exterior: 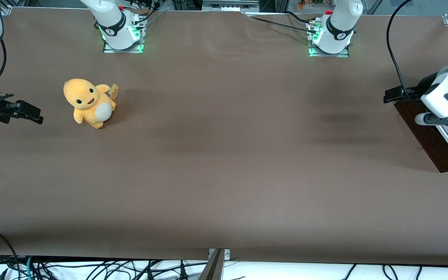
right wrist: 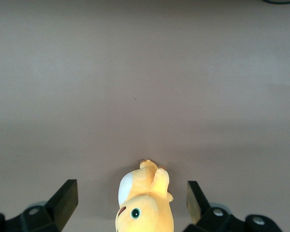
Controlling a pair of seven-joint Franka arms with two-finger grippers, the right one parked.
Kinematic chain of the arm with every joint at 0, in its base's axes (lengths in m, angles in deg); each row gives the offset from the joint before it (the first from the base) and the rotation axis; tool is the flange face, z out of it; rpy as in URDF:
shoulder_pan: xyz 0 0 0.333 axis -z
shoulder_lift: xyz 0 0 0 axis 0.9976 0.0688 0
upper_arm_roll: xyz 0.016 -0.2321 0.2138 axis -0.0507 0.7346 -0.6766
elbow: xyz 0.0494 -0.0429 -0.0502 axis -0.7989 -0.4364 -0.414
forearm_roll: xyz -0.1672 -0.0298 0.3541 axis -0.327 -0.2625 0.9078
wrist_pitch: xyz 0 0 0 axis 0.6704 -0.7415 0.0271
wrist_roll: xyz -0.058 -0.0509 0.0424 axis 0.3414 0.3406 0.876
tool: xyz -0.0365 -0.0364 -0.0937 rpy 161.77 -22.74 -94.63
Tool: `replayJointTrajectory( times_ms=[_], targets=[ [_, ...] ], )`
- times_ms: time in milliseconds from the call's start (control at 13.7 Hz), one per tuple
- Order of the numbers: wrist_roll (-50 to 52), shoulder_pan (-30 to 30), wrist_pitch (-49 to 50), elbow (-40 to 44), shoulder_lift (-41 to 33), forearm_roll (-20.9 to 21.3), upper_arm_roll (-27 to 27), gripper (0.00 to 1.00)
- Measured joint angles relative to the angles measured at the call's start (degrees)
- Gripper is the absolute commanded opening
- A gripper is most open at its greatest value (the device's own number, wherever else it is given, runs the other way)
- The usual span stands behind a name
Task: Open lower drawer with left arm only
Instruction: 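Lower the open left gripper to the lower drawer's white handle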
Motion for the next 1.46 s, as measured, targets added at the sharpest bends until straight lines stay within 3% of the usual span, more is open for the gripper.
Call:
replayJointTrajectory(
  times_ms=[585, 1024, 1463],
  targets=[
    [8.71, 1.09, 4.24, -0.34, 15.36, 18.91, 0.54, 1.0],
    [15.12, 0.57, 4.21, -0.23, 28.64, 38.02, -0.49, 1.0],
    [16.35, -2.72, 4.3, -0.1, 34.26, 51.16, -0.81, 1.0]
  ],
)
